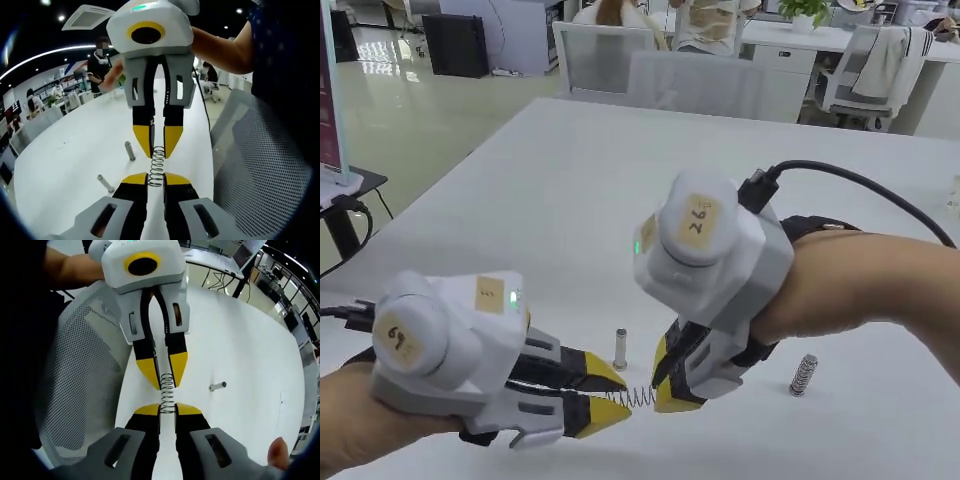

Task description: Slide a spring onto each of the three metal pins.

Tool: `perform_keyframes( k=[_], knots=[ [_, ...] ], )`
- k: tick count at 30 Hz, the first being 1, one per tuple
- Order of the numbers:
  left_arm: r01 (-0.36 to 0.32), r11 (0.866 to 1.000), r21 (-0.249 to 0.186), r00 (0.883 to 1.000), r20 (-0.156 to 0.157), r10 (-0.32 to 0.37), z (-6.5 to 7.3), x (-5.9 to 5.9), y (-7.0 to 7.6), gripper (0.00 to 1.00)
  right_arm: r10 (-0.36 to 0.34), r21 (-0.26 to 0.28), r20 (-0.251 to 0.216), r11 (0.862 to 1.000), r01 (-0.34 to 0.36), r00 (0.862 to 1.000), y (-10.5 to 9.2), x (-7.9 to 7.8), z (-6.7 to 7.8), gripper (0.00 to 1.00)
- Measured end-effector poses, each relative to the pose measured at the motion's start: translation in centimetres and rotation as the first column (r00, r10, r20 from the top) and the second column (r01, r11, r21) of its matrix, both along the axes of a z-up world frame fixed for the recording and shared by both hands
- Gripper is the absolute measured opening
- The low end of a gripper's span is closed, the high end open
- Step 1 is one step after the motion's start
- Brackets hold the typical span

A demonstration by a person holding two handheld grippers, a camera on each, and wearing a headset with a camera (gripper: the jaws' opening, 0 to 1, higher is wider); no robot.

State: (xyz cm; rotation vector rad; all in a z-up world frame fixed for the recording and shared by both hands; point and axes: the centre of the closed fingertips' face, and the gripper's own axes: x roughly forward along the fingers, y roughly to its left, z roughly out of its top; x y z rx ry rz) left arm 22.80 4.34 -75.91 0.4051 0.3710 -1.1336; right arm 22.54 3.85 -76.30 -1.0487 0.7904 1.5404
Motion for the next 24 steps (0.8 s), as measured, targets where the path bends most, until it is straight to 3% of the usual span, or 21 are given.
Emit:
perform_keyframes(
  k=[12, 24],
  knots=[
    [0.004, 1.0, 0.021, 1.0, -0.004, -0.004, -0.4, 0.0, 0.1, 0.02, 0.001, 0.038, 0.009, 0.999, -0.002, 1.0, 0.7, -0.3, 1.3, 0.08],
    [0.0, 1.0, 0.011, 1.0, -0.012, 0.0, -0.3, 0.0, 0.0, 0.02, 0.021, 0.076, 0.029, 0.997, -0.023, 0.999, 1.9, -0.7, 2.5, 0.08]
  ],
)
